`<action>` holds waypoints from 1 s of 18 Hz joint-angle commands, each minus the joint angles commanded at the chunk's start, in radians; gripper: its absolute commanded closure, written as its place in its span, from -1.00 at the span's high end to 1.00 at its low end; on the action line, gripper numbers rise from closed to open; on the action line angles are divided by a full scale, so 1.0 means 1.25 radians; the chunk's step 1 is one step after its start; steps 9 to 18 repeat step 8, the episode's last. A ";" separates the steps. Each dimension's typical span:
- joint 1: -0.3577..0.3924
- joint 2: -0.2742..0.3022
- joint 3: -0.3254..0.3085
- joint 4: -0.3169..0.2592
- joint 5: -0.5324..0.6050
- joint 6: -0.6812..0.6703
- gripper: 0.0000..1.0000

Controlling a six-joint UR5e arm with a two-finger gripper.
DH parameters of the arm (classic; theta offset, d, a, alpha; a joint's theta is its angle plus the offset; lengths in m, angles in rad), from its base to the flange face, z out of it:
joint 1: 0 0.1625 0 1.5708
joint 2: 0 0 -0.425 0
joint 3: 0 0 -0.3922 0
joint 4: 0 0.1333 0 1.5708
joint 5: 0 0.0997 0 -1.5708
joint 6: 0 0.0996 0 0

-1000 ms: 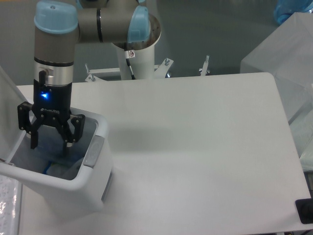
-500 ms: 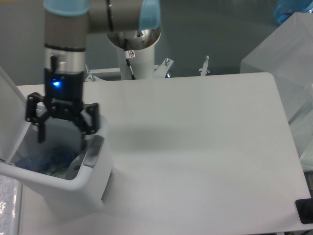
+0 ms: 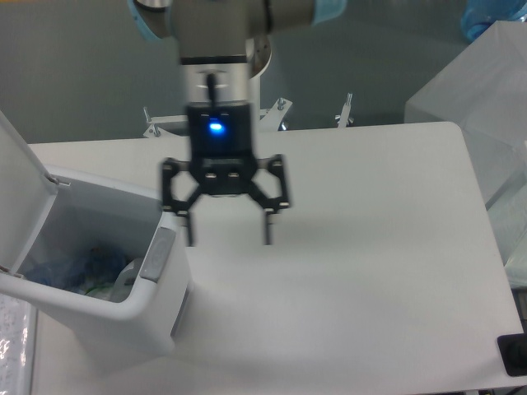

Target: Place the trash in the trash can

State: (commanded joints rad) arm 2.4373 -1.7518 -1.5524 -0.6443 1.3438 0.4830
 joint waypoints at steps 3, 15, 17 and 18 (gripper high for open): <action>0.017 -0.001 0.001 0.000 -0.018 0.004 1.00; 0.059 0.005 0.000 -0.001 -0.082 0.027 1.00; 0.059 0.005 0.000 -0.001 -0.082 0.027 1.00; 0.059 0.005 0.000 -0.001 -0.082 0.027 1.00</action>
